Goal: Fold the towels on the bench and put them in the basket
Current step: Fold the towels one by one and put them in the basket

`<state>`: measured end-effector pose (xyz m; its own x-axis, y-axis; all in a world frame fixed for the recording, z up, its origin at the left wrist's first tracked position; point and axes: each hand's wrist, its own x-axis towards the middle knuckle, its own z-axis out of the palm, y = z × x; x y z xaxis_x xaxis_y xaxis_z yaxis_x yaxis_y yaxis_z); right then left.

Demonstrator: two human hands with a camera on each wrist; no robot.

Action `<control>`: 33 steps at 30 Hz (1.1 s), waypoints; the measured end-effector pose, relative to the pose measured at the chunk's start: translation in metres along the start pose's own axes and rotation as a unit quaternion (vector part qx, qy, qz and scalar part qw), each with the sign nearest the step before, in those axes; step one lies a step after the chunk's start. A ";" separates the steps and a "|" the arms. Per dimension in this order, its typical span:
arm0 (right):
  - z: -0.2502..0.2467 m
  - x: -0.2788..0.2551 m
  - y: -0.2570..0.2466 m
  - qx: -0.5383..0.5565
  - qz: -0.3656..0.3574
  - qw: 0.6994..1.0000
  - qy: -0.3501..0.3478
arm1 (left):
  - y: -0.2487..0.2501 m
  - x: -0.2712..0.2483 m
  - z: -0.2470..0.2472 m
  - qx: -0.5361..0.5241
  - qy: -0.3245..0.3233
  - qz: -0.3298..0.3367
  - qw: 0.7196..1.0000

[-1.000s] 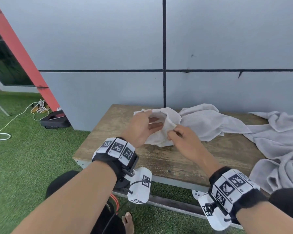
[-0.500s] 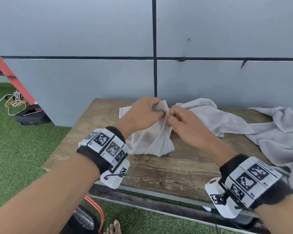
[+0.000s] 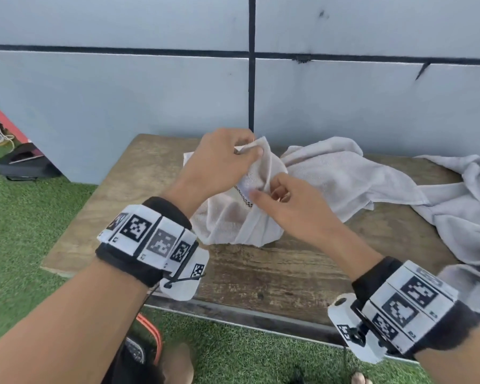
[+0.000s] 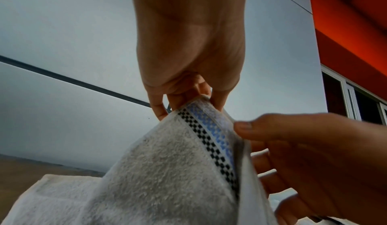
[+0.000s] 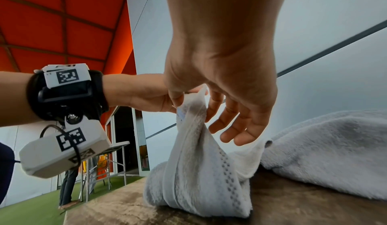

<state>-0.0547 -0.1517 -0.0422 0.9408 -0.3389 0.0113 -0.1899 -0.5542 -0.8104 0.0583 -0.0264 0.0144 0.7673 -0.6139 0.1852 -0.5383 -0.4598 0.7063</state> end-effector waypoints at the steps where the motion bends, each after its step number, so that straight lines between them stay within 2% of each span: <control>1: 0.001 0.001 -0.002 -0.008 -0.006 1.000 0.004 | 0.000 0.000 0.001 -0.001 -0.006 -0.001 1.000; 4: 0.002 0.002 -0.003 -0.037 -0.021 0.999 0.006 | -0.002 -0.001 0.005 -0.008 -0.029 -0.001 1.000; 9: -0.001 -0.003 -0.002 -0.003 -0.027 0.999 -0.023 | 0.002 -0.004 0.010 -0.016 -0.061 0.022 0.998; 12: -0.001 -0.009 0.001 -0.016 -0.035 0.999 -0.030 | 0.002 -0.004 0.012 -0.006 -0.028 0.016 0.999; 15: -0.003 -0.011 0.008 -0.017 -0.014 1.000 -0.012 | -0.001 -0.002 0.009 -0.022 0.019 0.011 1.000; 20: -0.009 -0.013 0.013 -0.025 0.012 1.000 -0.013 | -0.012 0.001 0.002 0.007 0.082 -0.020 0.996; 25: -0.010 -0.016 0.019 -0.023 0.029 0.999 0.012 | -0.014 0.002 -0.005 -0.028 0.135 -0.032 0.990; 27: -0.008 -0.017 0.016 -0.002 0.025 1.000 0.002 | -0.011 0.002 -0.008 -0.053 0.126 -0.023 0.990; 33: 0.006 -0.021 0.011 -0.006 0.036 0.999 0.002 | 0.005 -0.009 0.003 -0.100 0.022 0.028 0.994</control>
<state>-0.0750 -0.1454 -0.0549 0.9235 -0.3810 -0.0452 -0.2611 -0.5376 -0.8018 0.0478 -0.0250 0.0138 0.7542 -0.6052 0.2548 -0.5049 -0.2863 0.8144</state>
